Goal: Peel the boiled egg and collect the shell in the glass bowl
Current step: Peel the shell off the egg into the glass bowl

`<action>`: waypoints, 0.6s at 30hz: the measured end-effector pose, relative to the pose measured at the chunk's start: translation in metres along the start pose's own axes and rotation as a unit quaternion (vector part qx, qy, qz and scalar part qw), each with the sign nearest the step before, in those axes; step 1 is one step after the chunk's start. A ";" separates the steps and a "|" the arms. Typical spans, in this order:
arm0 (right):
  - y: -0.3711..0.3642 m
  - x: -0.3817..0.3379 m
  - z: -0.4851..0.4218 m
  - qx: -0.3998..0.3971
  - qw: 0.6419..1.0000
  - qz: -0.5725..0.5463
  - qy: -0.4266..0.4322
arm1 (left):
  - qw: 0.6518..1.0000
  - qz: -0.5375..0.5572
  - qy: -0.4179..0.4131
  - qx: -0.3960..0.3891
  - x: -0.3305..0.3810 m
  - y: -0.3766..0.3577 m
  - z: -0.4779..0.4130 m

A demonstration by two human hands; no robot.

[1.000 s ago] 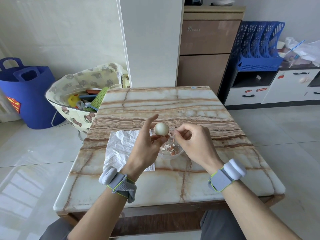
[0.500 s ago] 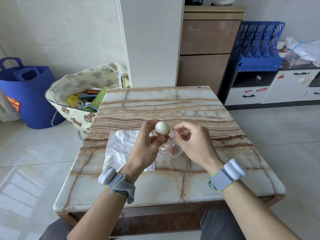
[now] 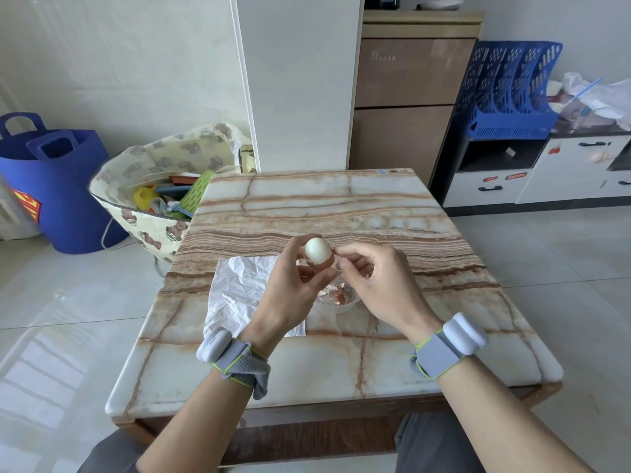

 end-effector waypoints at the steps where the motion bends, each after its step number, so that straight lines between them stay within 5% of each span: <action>1: 0.000 0.000 0.000 0.000 1.000 0.006 0.001 | 1.000 0.003 -0.002 0.008 -0.001 0.000 -0.001; 18: 0.006 -0.010 -0.002 0.040 0.999 -0.011 0.018 | 0.999 0.029 0.011 -0.027 -0.004 -0.001 -0.001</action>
Point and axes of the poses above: each hand's wrist, its own z-axis away from the middle knuckle, its own y-axis out of the back of the hand, x = y × z, the point moved 4 cm from there along -z, towards the middle knuckle, and after that the axes turned 13 degrees about z, right-handed, at the moved point
